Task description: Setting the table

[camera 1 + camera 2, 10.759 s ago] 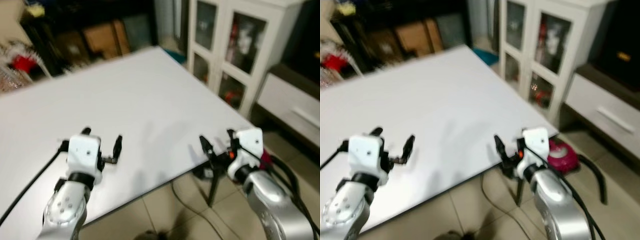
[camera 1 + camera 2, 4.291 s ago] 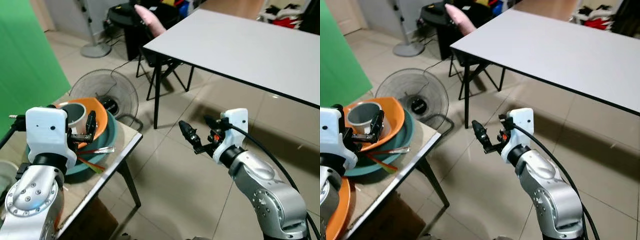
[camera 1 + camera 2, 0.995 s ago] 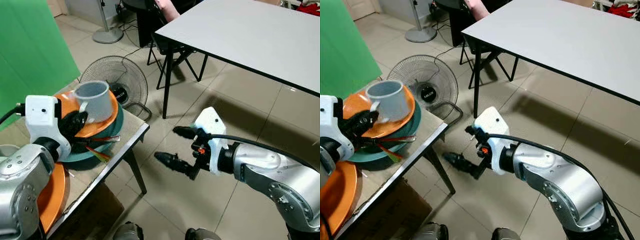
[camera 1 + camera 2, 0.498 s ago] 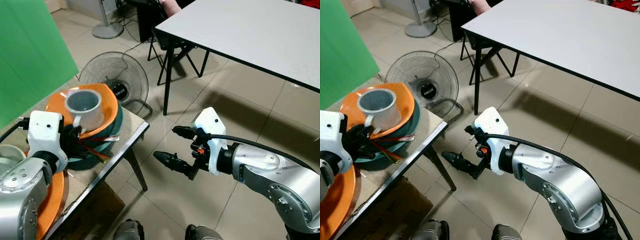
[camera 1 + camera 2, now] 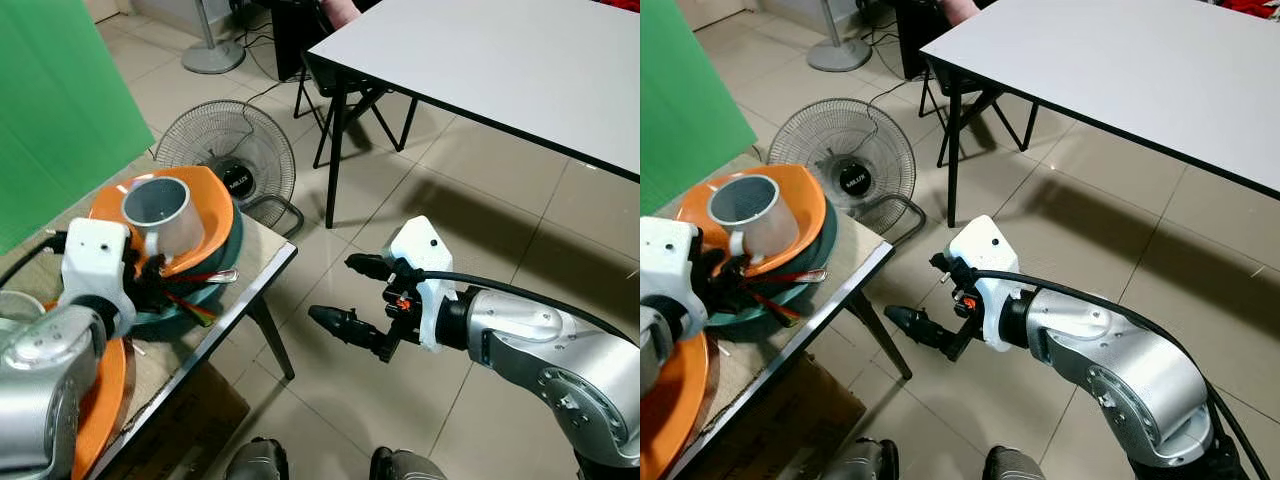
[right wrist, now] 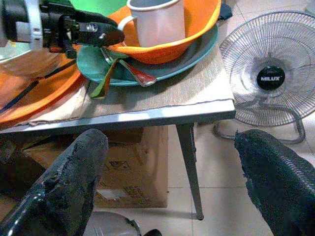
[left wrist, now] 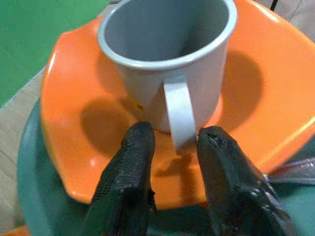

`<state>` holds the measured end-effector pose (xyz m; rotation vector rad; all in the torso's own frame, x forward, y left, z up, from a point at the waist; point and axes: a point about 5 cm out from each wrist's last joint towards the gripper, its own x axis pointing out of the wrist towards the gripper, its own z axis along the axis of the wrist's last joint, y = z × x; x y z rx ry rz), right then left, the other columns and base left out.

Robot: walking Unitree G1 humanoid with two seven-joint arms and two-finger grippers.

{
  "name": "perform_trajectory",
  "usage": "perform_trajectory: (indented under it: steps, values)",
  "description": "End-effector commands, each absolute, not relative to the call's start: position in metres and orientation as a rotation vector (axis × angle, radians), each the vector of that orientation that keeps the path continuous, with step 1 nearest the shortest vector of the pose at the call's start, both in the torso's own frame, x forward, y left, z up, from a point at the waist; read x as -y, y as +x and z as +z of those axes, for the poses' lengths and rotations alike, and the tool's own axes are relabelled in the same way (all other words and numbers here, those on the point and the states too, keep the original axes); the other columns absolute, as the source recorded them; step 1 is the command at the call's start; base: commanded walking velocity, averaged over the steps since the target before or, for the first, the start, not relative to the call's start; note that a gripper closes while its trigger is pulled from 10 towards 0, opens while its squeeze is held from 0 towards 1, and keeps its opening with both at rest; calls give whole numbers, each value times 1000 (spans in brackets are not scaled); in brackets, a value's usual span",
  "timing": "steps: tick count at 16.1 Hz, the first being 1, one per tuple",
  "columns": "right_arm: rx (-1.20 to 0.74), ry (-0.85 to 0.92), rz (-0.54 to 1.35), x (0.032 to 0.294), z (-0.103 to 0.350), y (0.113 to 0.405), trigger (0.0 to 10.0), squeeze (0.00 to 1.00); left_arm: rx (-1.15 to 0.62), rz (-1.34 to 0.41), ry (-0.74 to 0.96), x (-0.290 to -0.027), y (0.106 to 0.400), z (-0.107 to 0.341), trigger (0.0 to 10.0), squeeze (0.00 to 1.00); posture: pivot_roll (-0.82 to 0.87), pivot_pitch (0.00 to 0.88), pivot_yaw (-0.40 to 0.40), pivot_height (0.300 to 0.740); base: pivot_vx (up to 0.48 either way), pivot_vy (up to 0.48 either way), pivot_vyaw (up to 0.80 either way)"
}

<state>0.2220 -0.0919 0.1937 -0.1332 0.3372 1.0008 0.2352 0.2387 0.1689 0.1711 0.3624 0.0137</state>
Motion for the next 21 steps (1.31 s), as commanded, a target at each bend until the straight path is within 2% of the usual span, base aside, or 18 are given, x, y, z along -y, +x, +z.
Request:
perform_trajectory:
  steps: [1, 8, 9, 10, 11, 21]
  values:
    - [-334, -139, 1028, 89, 195, 217, 10000, 0, -358, 30, 188, -242, 237, 170, 10000, 0, 39, 160, 56, 740, 0, 0, 0]
    - [-337, -137, 1025, 89, 195, 217, 10000, 0, -384, 49, 195, -244, 248, 165, 10000, 0, 37, 158, 63, 740, 0, 0, 0]
    - [-337, -136, 1023, 89, 195, 217, 10000, 0, -386, 53, 198, -245, 249, 165, 6980, 0, 37, 158, 64, 740, 0, 0, 0]
    - [-338, -135, 1023, 89, 194, 217, 10000, 0, -381, 62, 199, -247, 250, 165, 784, 0, 37, 156, 64, 740, 0, 0, 0]
    - [-337, -134, 1024, 88, 194, 217, 10000, 0, -370, 72, 197, -248, 251, 166, 0, 0, 36, 155, 63, 740, 0, 0, 0]
    - [-350, -133, 1073, 88, 193, 215, 10000, 0, -307, 54, 200, -246, 253, 170, 0, 0, 28, 137, 60, 740, 0, 0, 0]
